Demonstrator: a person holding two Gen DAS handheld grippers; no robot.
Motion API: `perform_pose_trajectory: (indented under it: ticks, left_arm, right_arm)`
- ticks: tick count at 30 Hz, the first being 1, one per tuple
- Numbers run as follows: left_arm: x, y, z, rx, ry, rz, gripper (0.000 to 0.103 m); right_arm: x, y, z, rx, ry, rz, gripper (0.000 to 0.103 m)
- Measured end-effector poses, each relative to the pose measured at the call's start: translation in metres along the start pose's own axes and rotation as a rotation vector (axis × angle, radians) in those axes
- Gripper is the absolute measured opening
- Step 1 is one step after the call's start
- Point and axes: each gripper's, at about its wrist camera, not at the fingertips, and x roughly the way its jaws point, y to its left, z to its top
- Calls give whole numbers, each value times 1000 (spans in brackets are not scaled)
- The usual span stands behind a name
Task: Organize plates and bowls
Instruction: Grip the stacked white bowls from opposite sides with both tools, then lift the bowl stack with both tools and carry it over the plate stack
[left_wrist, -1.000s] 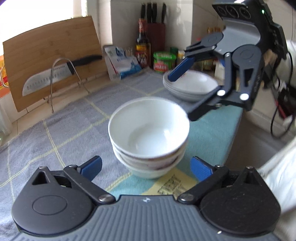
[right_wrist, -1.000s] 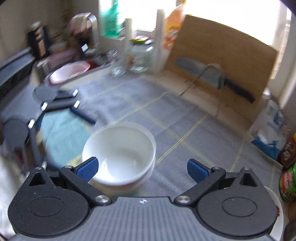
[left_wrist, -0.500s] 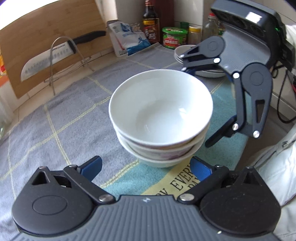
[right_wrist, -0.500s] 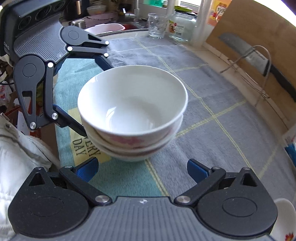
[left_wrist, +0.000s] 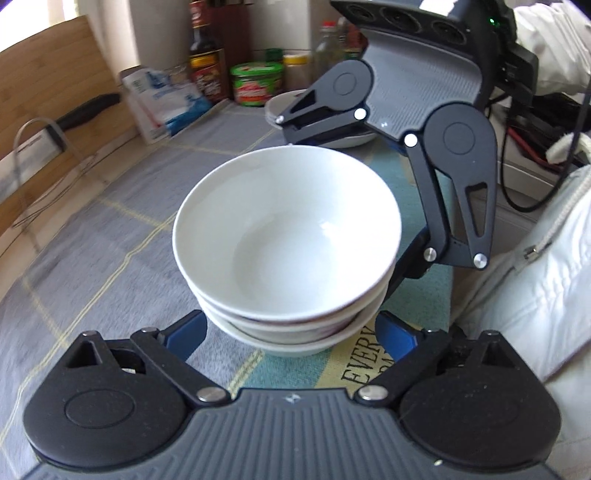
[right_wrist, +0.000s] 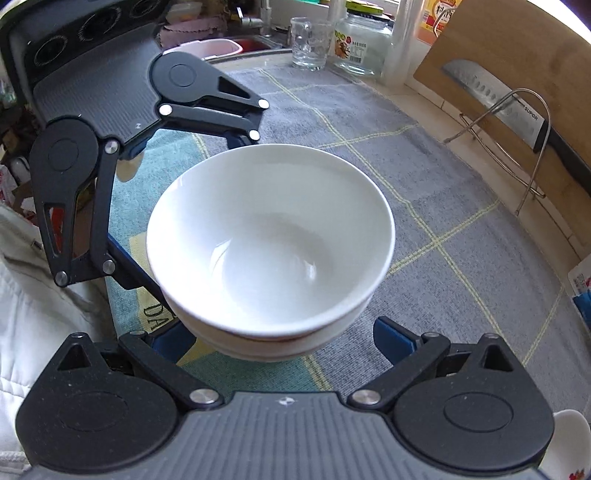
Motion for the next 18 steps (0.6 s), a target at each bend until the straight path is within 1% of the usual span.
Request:
perform_pose_trajectory:
  ticks: [2,5,9,14,18]
  left_arm:
    - [3,5,0,14,3,-15,92]
    - [5,9,0,31,5,-46,92]
    - [6,11,4,71,11,-67,92]
    - [6,10,8,102,29,-77,90]
    - [8,12,10,106,39,-90,90]
  right_arm:
    - [0,0,1,1,8,-1,103]
    - [-1,0,2,2,17,5,102]
    - [1,-3,3,-13,18,21,102]
    - [1,-4,4,-33,16,60,97]
    - [2,-7,4,-28,14,89,96]
